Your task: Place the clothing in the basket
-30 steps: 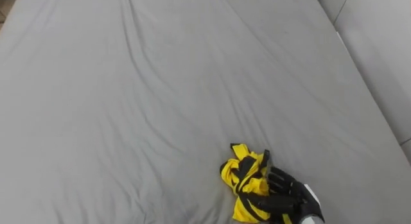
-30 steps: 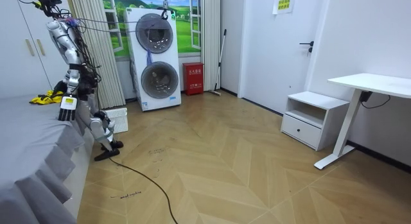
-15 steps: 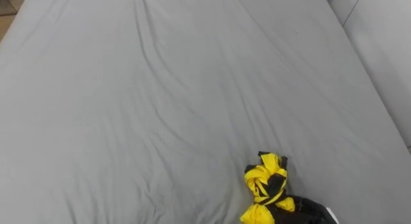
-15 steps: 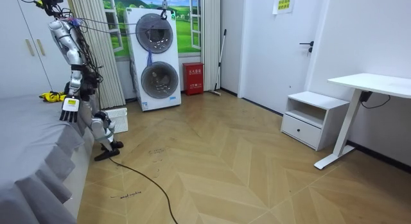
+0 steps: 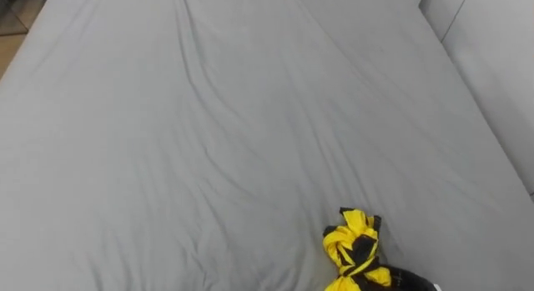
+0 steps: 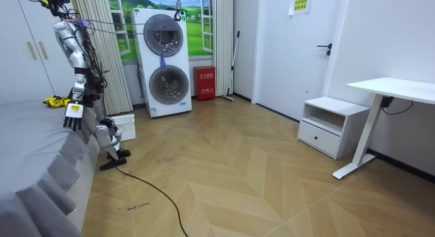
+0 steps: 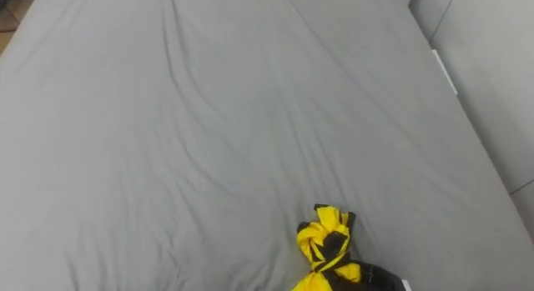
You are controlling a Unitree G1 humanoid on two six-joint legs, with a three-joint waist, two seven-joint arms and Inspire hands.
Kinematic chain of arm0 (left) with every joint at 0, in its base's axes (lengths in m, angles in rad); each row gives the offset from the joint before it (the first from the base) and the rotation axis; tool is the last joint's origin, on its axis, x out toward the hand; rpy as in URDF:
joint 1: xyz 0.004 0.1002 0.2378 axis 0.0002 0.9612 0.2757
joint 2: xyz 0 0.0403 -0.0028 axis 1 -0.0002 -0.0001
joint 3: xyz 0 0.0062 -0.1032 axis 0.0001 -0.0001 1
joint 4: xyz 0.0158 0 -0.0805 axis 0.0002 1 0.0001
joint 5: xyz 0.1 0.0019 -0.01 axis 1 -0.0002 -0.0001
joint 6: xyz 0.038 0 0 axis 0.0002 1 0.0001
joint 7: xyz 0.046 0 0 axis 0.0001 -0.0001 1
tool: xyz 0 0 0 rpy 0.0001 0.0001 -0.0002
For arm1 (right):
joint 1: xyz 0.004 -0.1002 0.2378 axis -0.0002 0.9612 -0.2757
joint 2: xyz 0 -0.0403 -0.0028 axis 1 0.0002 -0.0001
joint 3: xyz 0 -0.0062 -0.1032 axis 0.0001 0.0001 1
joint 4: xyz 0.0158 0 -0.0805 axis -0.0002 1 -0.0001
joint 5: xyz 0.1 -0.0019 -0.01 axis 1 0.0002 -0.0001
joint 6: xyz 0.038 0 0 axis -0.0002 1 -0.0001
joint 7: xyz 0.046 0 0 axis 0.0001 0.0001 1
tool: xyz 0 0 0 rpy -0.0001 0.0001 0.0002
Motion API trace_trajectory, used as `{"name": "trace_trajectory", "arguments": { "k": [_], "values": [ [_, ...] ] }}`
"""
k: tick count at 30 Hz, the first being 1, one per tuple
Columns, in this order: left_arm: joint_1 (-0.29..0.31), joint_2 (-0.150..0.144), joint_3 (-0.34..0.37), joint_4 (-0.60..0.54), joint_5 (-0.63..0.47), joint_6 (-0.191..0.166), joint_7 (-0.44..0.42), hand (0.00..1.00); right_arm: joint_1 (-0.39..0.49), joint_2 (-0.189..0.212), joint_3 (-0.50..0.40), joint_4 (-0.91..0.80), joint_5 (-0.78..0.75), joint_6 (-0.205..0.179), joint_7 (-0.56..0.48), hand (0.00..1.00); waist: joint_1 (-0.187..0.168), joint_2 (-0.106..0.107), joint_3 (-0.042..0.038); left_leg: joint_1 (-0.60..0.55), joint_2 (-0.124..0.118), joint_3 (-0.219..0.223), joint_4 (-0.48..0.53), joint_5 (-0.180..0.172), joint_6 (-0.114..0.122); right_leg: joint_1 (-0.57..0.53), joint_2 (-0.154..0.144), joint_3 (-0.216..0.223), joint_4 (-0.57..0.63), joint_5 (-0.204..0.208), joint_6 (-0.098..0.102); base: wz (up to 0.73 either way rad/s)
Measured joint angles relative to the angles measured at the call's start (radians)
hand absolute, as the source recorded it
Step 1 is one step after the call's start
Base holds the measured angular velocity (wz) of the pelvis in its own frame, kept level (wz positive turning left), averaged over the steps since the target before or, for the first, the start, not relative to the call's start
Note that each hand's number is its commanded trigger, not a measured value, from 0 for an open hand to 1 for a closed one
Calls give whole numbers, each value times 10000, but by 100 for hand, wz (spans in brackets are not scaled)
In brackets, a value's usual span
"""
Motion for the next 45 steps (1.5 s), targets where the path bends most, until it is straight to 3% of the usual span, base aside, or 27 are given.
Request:
{"name": "trace_trajectory", "arguments": {
  "k": [4,6,10,12,21,26,32,38,43,45],
  "values": [
    [9,-6,99,5,240,227,164,0,105,-87,-569,-1419,693,294,-131,100,-14,-99,56,348,30,373,-132,0,-3,138,24,506,-17,-14,8,-37],
    [69,19,422,-2,751,491,340,0,468,-202,-828,-3162,768,372,-284,100,-310,-178,69,575,31,540,-186,-1,-3,283,22,658,-6,-22,22,-22],
    [111,172,428,-1,801,970,689,0,666,-476,-1179,-4662,1075,417,-472,100,-606,-349,106,816,67,978,-215,-4,-7,321,46,1096,28,-33,28,-28],
    [110,175,500,-16,890,1382,915,0,677,-482,-1640,-5190,931,429,-765,100,-962,-368,107,878,68,1119,-216,-4,-8,317,54,1321,54,-31,38,-22],
    [178,277,813,-11,1075,2708,1684,0,1066,-482,-2644,-5860,957,835,-961,100,-1541,-460,164,1100,273,2280,-220,-20,-36,38,254,2533,235,79,21,-39],
    [245,275,1026,9,1075,3148,1942,0,1641,-412,-2778,-6088,968,1173,-1123,100,-1656,-420,159,1116,457,2704,-219,-103,-170,-126,477,3167,222,235,-40,-39],
    [251,254,1016,68,1074,3421,2267,0,2261,-33,-3053,-6076,928,1298,-1241,100,-2075,-190,135,936,610,2918,-208,-166,-257,-386,641,3417,235,361,-105,-14],
    [229,263,584,55,1069,3593,2252,0,2089,-51,-3162,-5993,881,1307,-1341,100,-2517,242,144,243,706,2992,-52,-190,-265,-1302,740,3647,608,475,-103,-16],
    [21,310,-81,75,963,3588,2184,0,1429,-387,-3171,-5411,605,1283,-1464,100,-2765,685,200,-535,708,3017,-26,-186,-257,-2396,803,3837,1136,512,-48,-19],
    [-183,317,-104,195,964,3364,2159,0,1051,-643,-3170,-4793,507,1262,-1481,100,-2746,841,220,-1075,742,3307,223,-184,-253,-3038,787,3924,1494,523,-22,-19]
  ]
}}
